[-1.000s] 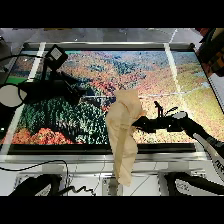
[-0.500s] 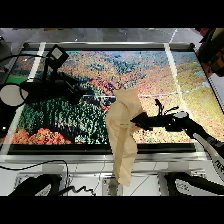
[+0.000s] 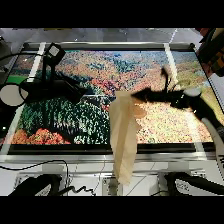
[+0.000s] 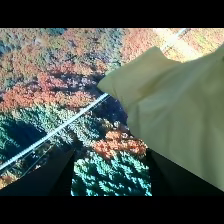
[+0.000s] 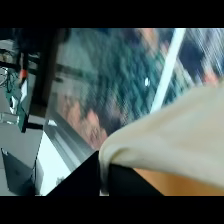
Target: Fold the clothes and pants, and hang the long-sleeved shirts on hangers.
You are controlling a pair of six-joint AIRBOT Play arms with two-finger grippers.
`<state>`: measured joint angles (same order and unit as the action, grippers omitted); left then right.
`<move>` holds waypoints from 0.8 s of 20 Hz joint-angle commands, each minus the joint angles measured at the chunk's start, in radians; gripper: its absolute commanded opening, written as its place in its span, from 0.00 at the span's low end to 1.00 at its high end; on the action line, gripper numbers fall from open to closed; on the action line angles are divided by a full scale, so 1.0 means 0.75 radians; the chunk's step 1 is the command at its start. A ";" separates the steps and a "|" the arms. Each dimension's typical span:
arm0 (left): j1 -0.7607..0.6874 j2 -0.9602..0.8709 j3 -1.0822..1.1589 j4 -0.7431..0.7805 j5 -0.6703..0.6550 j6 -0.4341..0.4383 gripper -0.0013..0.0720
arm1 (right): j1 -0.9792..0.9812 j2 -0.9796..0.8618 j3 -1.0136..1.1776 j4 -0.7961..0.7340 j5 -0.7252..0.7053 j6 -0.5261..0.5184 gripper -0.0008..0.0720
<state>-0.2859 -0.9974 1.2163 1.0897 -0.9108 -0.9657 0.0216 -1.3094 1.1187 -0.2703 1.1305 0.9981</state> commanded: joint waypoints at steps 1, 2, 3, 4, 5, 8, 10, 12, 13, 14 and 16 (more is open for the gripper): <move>0.002 -0.001 -0.001 0.003 0.001 -0.081 0.67 | -0.025 0.001 0.477 -0.022 0.011 0.045 0.03; 0.002 -0.001 -0.001 0.003 0.001 -0.091 0.67 | -0.045 0.001 0.628 -0.080 0.001 0.090 0.03; 0.002 -0.002 -0.001 0.003 0.001 -0.117 0.67 | -0.061 0.001 0.758 -0.163 0.003 0.152 0.03; 0.002 -0.001 -0.001 0.003 0.001 -0.136 0.67 | -0.072 0.003 0.889 -0.281 0.001 0.240 0.03; 0.002 0.000 -0.001 0.003 0.001 -0.141 0.67 | -0.072 0.005 0.998 -0.395 -0.010 0.331 0.03; 0.003 0.015 0.001 0.003 0.020 -0.149 0.67 | -0.025 0.009 1.241 -0.589 -0.107 0.496 0.03; 0.016 0.042 0.001 0.003 0.064 -0.185 0.67 | 0.046 0.012 1.299 -0.589 -0.214 0.544 0.03; 0.054 0.086 0.001 0.003 0.099 -0.219 0.67 | 0.157 0.019 1.294 -0.594 -0.276 0.543 0.03; 0.085 0.116 0.001 0.003 0.104 -0.238 0.67 | 0.211 0.019 1.294 -0.602 -0.286 0.543 0.03; 0.127 0.157 0.001 0.003 0.104 -0.261 0.67 | 0.267 0.019 1.294 -0.626 -0.305 0.543 0.03; 0.228 0.246 0.001 0.003 0.103 -0.306 0.67 | 0.343 0.022 1.294 -0.694 -0.396 0.542 0.03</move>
<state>-0.1894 -0.8825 1.2163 1.0912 -0.8463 -1.1450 0.1928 -1.2957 2.0705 -0.7197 0.9295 1.3849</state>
